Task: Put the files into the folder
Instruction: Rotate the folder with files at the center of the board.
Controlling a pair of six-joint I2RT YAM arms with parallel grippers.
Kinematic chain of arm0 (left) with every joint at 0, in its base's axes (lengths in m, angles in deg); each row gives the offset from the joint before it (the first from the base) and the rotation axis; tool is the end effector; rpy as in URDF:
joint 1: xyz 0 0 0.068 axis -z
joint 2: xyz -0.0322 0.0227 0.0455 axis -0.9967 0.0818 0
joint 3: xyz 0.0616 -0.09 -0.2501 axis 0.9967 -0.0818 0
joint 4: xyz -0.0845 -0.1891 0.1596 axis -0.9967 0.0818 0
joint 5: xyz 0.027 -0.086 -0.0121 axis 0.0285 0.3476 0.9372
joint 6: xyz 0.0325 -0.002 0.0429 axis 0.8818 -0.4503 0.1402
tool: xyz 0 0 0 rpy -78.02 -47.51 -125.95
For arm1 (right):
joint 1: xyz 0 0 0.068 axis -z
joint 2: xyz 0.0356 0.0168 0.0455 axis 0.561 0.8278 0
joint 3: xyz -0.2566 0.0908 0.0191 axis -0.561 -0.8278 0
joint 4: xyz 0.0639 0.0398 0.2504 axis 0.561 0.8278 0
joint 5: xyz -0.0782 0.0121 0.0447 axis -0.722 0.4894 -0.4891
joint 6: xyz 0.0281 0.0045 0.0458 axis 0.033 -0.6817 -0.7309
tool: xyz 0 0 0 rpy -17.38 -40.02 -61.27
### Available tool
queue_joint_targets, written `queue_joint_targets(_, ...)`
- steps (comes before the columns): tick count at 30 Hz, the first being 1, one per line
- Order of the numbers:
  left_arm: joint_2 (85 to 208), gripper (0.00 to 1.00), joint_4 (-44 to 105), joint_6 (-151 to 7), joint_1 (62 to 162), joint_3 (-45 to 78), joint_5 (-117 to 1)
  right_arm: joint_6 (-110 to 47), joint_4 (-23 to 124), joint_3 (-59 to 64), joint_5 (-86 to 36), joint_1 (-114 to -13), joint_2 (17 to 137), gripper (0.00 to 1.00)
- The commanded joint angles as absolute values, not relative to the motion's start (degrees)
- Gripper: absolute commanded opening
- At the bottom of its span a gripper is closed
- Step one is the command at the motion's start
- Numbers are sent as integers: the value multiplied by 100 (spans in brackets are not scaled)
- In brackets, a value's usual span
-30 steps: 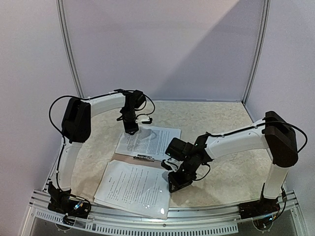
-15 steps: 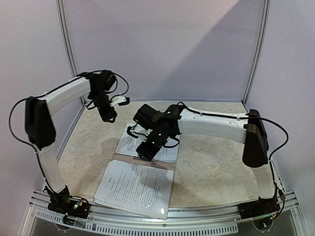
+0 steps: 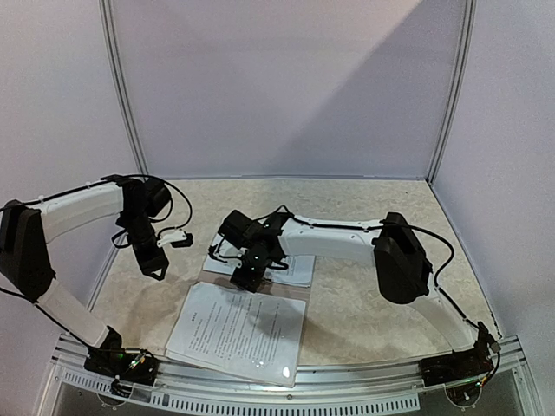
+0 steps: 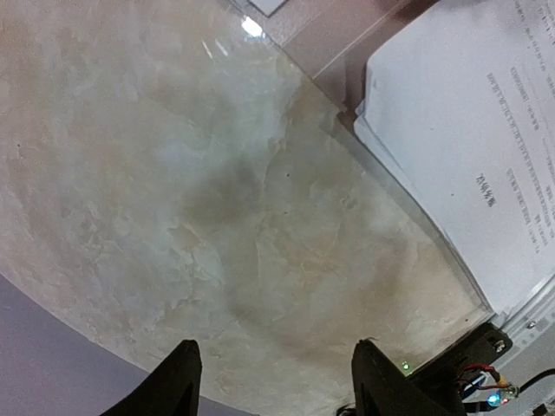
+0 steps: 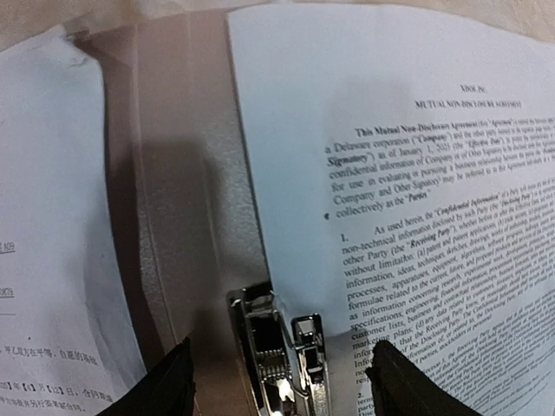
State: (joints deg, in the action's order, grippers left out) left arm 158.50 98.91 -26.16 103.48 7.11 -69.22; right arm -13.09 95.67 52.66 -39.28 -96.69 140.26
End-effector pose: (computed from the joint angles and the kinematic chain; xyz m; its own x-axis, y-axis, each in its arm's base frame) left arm 0.2416 -0.0774 0.2211 -0.6059 0.7945 0.0392 0.7955 0.6049 0.0350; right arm 0.2495 0.4724 0.1488 -0.2333 -0.8816 -0.4103 -0.9260 0.3302 -0.1830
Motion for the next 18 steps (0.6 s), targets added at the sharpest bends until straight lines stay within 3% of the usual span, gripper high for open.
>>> queue_joint_targets(1,15556,62,9887,-2753,10306,749,-6427,-1551,9446,5257,-4267,-9517,14293,65)
queue_joint_targets(11,15471,62,10142,-2696,10332,951,-6399,-2558,9359,5247,-4608,-9017,14504,32)
queue_joint_targets(18,15640,62,10136,-2743,10333,1014,-6394,-3893,9525,4992,-4898,-8512,14240,23)
